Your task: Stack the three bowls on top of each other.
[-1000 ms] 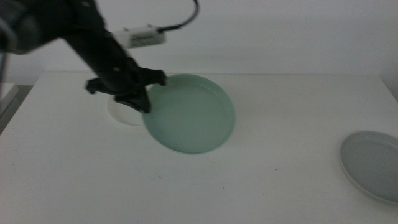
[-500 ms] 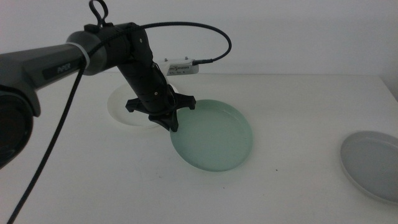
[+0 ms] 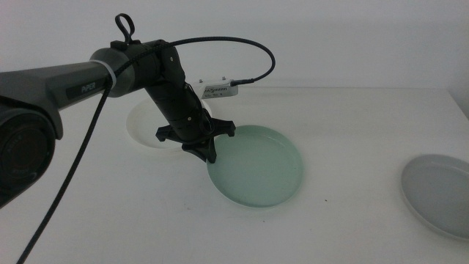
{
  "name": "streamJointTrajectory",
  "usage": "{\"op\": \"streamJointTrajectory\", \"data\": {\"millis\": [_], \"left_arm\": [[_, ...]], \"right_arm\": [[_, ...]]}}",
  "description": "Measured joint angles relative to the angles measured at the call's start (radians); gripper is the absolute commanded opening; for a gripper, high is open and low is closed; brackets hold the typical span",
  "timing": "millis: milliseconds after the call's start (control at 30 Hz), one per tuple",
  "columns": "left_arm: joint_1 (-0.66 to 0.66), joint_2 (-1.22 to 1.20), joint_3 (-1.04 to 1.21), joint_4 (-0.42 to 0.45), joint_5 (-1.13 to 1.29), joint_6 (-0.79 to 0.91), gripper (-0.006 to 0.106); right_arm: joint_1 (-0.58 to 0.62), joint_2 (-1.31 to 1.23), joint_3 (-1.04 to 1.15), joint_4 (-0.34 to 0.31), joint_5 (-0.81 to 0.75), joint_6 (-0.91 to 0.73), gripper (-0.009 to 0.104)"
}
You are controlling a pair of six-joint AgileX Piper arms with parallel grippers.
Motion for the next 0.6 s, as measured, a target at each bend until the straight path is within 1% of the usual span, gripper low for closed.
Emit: {"op": "streamJointTrajectory", "data": {"millis": [600], "left_arm": [[-0.005, 0.002, 0.000, 0.005, 0.047, 0.024, -0.002]], "right_arm": [[0.000, 0.000, 0.000, 0.000, 0.000, 0.000, 0.093]]}}
